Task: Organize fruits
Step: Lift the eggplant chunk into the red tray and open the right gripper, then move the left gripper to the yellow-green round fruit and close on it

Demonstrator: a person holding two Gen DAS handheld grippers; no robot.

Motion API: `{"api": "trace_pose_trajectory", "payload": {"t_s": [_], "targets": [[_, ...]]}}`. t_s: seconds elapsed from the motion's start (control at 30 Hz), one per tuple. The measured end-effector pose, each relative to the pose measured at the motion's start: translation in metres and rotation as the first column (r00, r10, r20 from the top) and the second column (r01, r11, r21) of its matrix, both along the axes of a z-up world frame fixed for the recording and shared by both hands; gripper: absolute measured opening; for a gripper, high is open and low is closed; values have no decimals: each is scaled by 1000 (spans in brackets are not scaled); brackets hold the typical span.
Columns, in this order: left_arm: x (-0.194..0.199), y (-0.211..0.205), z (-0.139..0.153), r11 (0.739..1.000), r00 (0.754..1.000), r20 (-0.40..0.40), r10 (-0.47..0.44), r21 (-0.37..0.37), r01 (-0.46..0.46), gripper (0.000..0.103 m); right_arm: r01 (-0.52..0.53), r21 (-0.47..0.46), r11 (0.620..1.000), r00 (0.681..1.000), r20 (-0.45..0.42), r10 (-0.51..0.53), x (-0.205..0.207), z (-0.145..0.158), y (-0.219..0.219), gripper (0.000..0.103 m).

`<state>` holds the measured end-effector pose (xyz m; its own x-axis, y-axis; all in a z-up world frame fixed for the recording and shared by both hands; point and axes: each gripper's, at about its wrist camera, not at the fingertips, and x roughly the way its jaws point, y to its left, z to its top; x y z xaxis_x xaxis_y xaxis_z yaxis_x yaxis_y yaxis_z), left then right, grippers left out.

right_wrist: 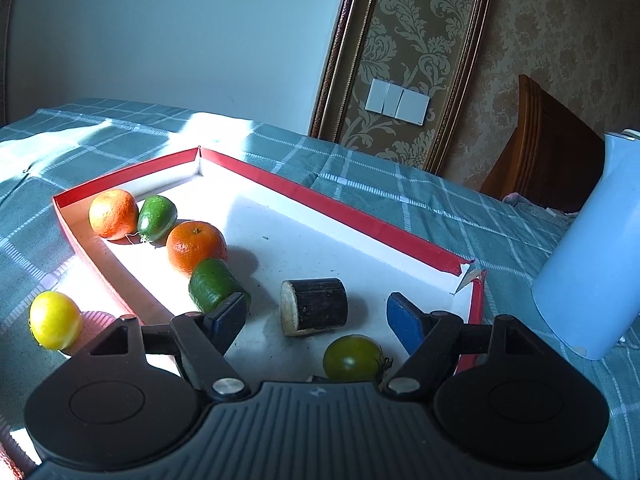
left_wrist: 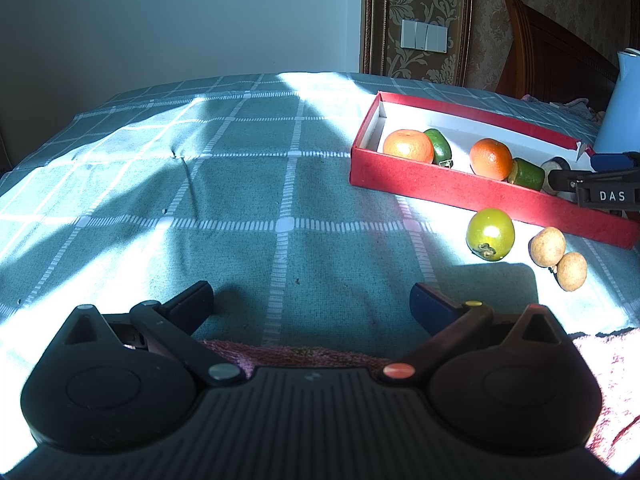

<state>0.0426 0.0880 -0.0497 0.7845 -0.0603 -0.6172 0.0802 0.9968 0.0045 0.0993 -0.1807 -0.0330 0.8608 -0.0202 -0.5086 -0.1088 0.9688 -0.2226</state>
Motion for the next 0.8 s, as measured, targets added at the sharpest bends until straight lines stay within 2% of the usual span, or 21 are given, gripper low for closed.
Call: {"api": "trace_pose_trajectory", "payload": {"t_s": [0.3,0.4,0.63,0.8], "targets": [[0,0,0,1000,1000,0,0,0,0,103,-9,61,998,1000,4,9,-36,9,-8,78],[0,0,0,1000,1000,0,0,0,0,103,-15,78,997,1000,24,14,-51,10,-11,84],[0,0,0,1000,1000,1,0,-1,0,103,-28,107,994,999,47,23,-75,6,-17,84],[-15,-11,12,999,997,83,-7,39,3,103,-11,117,993,999,53,5,-86,-2,-27,84]]}}
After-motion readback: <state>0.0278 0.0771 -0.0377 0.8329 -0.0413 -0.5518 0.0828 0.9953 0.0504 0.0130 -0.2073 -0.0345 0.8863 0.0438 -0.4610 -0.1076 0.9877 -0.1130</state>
